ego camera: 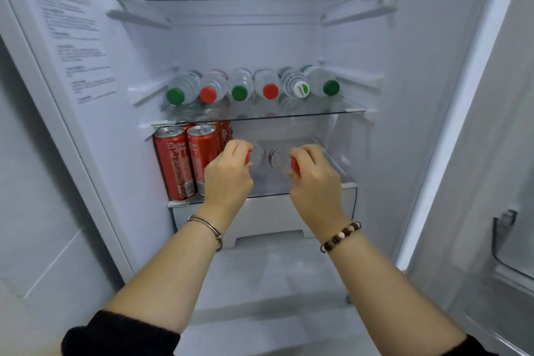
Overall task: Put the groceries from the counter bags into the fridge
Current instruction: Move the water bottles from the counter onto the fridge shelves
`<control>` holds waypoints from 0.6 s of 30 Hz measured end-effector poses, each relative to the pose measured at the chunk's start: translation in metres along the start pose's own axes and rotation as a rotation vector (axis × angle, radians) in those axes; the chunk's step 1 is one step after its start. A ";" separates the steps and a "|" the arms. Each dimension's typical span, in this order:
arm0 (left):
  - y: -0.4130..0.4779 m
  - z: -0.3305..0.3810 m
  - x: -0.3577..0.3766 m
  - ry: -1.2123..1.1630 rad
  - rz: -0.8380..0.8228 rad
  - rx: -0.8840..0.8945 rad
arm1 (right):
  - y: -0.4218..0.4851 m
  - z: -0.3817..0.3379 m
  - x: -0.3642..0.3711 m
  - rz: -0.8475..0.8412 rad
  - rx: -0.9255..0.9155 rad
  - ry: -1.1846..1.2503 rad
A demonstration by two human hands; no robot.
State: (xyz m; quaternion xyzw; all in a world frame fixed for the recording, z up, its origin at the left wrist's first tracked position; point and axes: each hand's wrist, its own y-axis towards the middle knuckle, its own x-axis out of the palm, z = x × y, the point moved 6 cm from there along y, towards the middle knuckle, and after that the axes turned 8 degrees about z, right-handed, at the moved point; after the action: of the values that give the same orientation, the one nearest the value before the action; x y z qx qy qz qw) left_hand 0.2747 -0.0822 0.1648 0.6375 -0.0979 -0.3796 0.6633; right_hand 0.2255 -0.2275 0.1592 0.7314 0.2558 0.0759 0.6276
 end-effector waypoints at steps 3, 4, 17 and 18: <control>0.001 -0.014 0.014 0.021 -0.021 -0.034 | -0.007 0.013 0.018 -0.065 0.057 -0.030; 0.002 -0.017 0.017 0.032 -0.027 -0.035 | -0.011 0.016 0.025 -0.097 0.083 -0.044; -0.033 -0.046 0.088 0.222 -0.394 0.068 | -0.033 0.065 0.080 -0.531 0.441 -0.198; -0.034 -0.048 0.090 0.206 -0.410 0.035 | -0.032 0.068 0.082 -0.538 0.467 -0.186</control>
State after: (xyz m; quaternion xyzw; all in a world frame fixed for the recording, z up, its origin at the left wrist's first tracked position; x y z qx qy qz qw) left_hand 0.3538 -0.0988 0.0937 0.6906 0.0952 -0.4377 0.5678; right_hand 0.3160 -0.2463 0.0980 0.7652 0.3915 -0.2191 0.4617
